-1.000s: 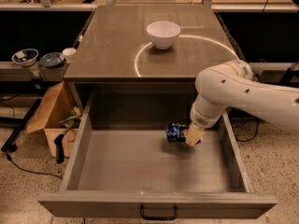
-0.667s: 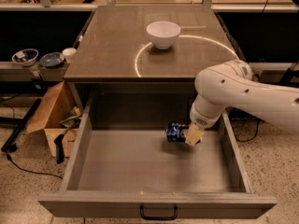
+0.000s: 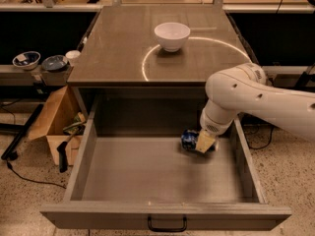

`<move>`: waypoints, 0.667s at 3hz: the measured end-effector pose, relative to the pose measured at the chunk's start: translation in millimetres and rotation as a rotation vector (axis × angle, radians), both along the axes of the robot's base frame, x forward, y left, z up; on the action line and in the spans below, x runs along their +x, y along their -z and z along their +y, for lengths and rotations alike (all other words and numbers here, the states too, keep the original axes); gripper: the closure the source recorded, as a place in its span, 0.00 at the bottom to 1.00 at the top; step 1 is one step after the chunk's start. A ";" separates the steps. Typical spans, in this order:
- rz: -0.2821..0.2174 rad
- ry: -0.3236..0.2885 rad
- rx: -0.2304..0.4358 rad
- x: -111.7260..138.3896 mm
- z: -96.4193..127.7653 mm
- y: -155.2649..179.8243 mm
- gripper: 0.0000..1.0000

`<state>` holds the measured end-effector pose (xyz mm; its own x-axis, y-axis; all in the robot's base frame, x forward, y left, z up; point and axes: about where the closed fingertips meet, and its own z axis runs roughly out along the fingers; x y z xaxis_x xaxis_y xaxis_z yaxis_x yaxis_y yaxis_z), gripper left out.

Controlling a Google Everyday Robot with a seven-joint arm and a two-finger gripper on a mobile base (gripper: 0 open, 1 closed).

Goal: Place pepsi can into top drawer

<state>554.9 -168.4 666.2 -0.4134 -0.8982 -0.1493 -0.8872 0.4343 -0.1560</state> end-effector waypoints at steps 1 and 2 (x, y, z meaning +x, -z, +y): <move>0.000 0.000 0.000 0.0 0.0 0.0 0.00; 0.000 0.000 0.000 0.0 0.0 0.0 0.00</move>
Offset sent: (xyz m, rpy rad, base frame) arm 0.0000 0.0000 0.0000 0.0000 0.0000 0.0000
